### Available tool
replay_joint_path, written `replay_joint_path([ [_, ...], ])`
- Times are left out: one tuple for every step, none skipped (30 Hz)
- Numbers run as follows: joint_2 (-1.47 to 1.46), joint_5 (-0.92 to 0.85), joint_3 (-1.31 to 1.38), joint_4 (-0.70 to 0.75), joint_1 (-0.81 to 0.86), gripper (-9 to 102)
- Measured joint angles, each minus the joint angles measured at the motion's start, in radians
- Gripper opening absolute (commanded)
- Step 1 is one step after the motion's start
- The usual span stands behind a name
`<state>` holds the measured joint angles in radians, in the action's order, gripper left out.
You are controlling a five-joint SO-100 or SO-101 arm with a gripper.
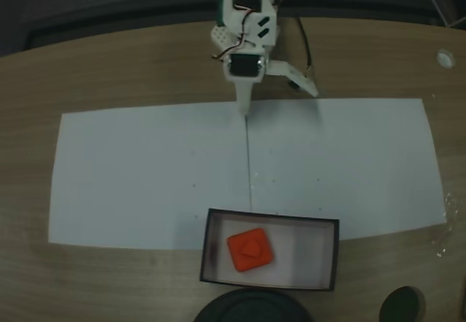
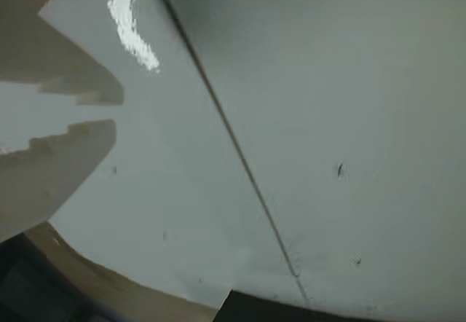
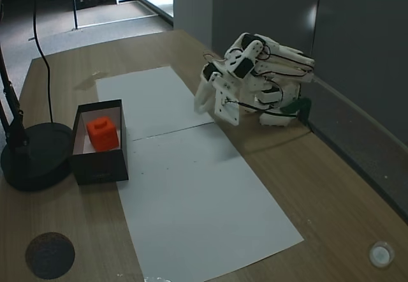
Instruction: Grab a orange square and put it in the box.
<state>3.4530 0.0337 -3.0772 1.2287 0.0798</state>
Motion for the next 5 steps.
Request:
replay_joint_path([
  [0.0,0.0,0.008,0.041,-0.032,0],
  [0.0,0.0,0.011,0.044,-0.049,0],
  [0.0,0.0,0.011,0.046,-0.06,0],
  [0.0,0.0,0.011,0.049,-0.069,0],
  [0.0,0.0,0.012,0.051,-0.075,0],
])
